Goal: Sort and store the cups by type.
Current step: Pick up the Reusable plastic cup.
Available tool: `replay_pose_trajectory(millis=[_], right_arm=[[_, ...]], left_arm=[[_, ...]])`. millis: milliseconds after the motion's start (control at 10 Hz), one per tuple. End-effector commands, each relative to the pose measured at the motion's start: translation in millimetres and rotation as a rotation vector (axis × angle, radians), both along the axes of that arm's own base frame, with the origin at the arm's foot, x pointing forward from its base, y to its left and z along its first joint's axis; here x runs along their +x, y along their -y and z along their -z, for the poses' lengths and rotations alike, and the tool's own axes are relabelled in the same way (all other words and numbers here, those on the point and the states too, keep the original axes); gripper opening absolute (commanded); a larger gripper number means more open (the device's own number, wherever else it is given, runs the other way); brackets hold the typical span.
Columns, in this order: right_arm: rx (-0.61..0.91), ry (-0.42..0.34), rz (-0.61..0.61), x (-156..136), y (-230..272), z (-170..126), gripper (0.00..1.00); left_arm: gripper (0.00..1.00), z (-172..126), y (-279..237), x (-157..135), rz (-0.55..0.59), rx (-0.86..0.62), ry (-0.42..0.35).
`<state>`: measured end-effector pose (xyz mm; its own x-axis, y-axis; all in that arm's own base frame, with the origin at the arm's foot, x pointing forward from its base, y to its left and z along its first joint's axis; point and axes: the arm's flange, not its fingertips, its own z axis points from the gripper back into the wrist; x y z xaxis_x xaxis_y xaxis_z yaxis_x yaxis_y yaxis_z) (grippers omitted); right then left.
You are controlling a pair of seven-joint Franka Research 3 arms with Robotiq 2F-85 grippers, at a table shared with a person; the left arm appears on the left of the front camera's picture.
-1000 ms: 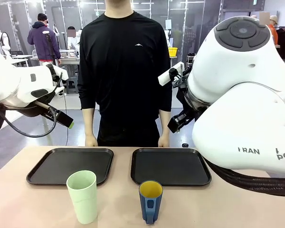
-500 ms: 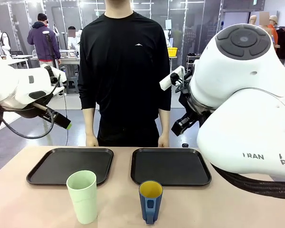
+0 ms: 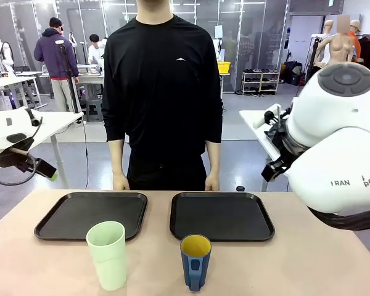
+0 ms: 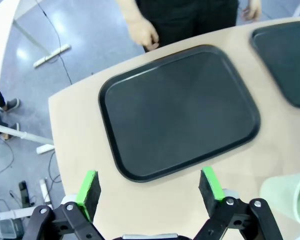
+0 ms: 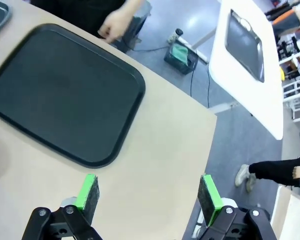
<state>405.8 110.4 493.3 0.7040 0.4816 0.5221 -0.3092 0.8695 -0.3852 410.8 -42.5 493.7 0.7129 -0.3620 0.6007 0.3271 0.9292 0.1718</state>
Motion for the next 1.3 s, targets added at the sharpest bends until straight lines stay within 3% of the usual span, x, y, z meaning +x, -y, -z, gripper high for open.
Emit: replay_pose_trajectory(millis=[0,500,1200], right_arm=[[0.019,-0.001,0.029,34.1,14.4,28.3,1.00],[0.039,-0.052,0.053,54.5,40.8,66.0,1.00],[0.049,-0.085,0.051,50.5,42.5,69.3,1.00]], left_arm=[[1.00,28.3,-18.7,11.6,0.005,-0.056,0.000],[1.00,63.8,-40.9,32.3,-0.048,-0.070,-0.029],[1.00,61.9,-36.8,31.7,-0.072,-0.068,-0.041]])
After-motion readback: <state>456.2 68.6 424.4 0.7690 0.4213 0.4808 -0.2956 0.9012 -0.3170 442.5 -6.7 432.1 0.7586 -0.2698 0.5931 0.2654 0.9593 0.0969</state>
